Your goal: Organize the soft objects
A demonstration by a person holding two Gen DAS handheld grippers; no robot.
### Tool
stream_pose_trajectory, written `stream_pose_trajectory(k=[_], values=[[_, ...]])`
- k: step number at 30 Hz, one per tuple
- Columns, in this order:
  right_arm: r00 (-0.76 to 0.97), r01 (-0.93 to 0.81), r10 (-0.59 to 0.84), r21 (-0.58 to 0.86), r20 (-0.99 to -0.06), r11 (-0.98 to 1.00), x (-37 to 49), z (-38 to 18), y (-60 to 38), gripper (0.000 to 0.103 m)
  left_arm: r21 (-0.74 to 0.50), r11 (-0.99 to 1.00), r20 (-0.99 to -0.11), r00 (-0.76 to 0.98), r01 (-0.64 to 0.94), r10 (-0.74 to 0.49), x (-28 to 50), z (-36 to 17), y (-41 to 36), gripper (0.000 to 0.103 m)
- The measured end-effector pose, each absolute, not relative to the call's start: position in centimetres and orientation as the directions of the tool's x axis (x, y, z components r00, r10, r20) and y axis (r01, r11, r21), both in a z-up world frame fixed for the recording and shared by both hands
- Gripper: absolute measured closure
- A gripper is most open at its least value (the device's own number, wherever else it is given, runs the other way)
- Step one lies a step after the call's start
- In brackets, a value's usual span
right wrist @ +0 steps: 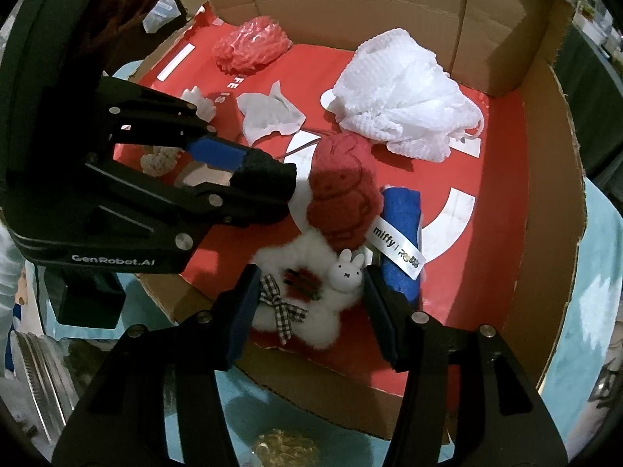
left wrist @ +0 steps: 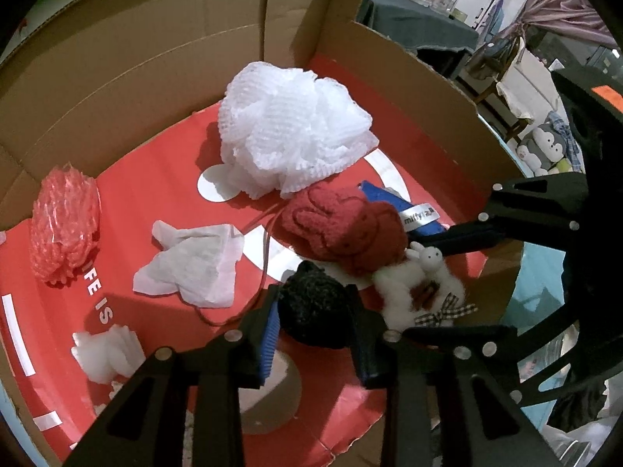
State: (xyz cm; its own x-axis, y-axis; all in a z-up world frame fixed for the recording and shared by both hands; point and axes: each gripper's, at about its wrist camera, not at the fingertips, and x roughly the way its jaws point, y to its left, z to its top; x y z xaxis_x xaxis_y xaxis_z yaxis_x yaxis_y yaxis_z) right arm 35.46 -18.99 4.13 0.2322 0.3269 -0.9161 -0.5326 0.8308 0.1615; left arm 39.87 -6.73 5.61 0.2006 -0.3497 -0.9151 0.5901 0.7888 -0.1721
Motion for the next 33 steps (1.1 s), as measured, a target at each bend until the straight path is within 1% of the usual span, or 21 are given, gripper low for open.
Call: stream_pose_trajectory(k=[1, 3, 6, 7, 9, 10, 12, 14, 15, 17, 18, 19, 21, 24, 28, 33], values=[[0.232, -0.534, 0.323, 0.157, -0.917, 0.831, 35.4, 4.1, -19.0, 0.051, -0.173, 0.790, -0.915, 0.201, 0.588, -0.350, 39.8, 5.6, -6.7, 0.065], [0.233, -0.537, 0.318, 0.151, -0.919, 0.830, 35.6, 3.9, -18.5, 0.050, -0.172, 0.796, -0.913, 0.209, 0.580, -0.350, 39.8, 5.6, -6.9, 0.058], [0.240, -0.542, 0.314, 0.142, -0.919, 0.829, 35.3, 4.0, -18.4, 0.044, -0.182, 0.806, -0.907, 0.221, 0.563, -0.359, 39.6, 5.7, -6.7, 0.051], [0.247, -0.542, 0.309, 0.134, -0.918, 0.830, 35.2, 4.1, -18.4, 0.044, -0.187, 0.809, -0.904, 0.224, 0.557, -0.364, 39.6, 5.9, -6.6, 0.050], [0.259, -0.538, 0.307, 0.127, -0.916, 0.833, 34.9, 4.4, -18.4, 0.043, -0.196, 0.818, -0.896, 0.240, 0.541, -0.373, 39.3, 6.4, -6.1, 0.043], [0.262, -0.535, 0.309, 0.129, -0.914, 0.835, 34.7, 4.6, -18.5, 0.041, -0.198, 0.822, -0.891, 0.251, 0.533, -0.378, 39.1, 6.8, -5.8, 0.041], [0.278, -0.526, 0.308, 0.124, -0.910, 0.842, 34.4, 5.0, -18.7, 0.036, -0.209, 0.831, -0.876, 0.278, 0.516, -0.393, 38.4, 7.7, -5.1, 0.033], [0.301, -0.514, 0.312, 0.122, -0.901, 0.849, 34.0, 5.6, -19.0, 0.035, -0.212, 0.843, -0.863, 0.309, 0.494, -0.399, 37.8, 8.4, -4.3, 0.028], [0.313, -0.502, 0.320, 0.130, -0.894, 0.855, 33.8, 6.1, -19.2, 0.035, -0.215, 0.848, -0.856, 0.324, 0.484, -0.402, 37.5, 8.8, -3.9, 0.024], [0.332, -0.473, 0.326, 0.143, -0.885, 0.869, 33.4, 6.6, -19.8, 0.031, -0.215, 0.862, -0.844, 0.356, 0.460, -0.401, 36.7, 9.6, -3.1, 0.018], [0.347, -0.452, 0.326, 0.147, -0.879, 0.880, 33.2, 7.0, -20.0, 0.028, -0.215, 0.871, -0.837, 0.376, 0.443, -0.398, 36.3, 9.9, -2.7, 0.016], [0.367, -0.429, 0.323, 0.150, -0.872, 0.891, 33.0, 7.3, -20.3, 0.026, -0.215, 0.878, -0.832, 0.391, 0.428, -0.394, 36.0, 10.2, -2.4, 0.015], [0.387, -0.397, 0.321, 0.158, -0.865, 0.904, 32.7, 7.7, -20.7, 0.026, -0.209, 0.902, -0.821, 0.433, 0.378, -0.372, 35.1, 10.6, -1.4, 0.008], [0.403, -0.351, 0.323, 0.181, -0.856, 0.919, 32.3, 8.0, -21.2, 0.026, -0.194, 0.929, -0.810, 0.482, 0.316, -0.333, 34.1, 10.7, -0.1, 0.006], [0.407, -0.334, 0.313, 0.179, -0.858, 0.925, 31.9, 7.9, -20.9, 0.025, -0.215, 0.942, -0.821, 0.475, 0.257, -0.317, 33.1, 10.1, 0.9, 0.005], [0.407, -0.312, 0.292, 0.168, -0.866, 0.935, 31.4, 7.3, -20.2, 0.025, -0.215, 0.951, -0.834, 0.466, 0.222, -0.297, 32.5, 9.3, 1.0, 0.004]])
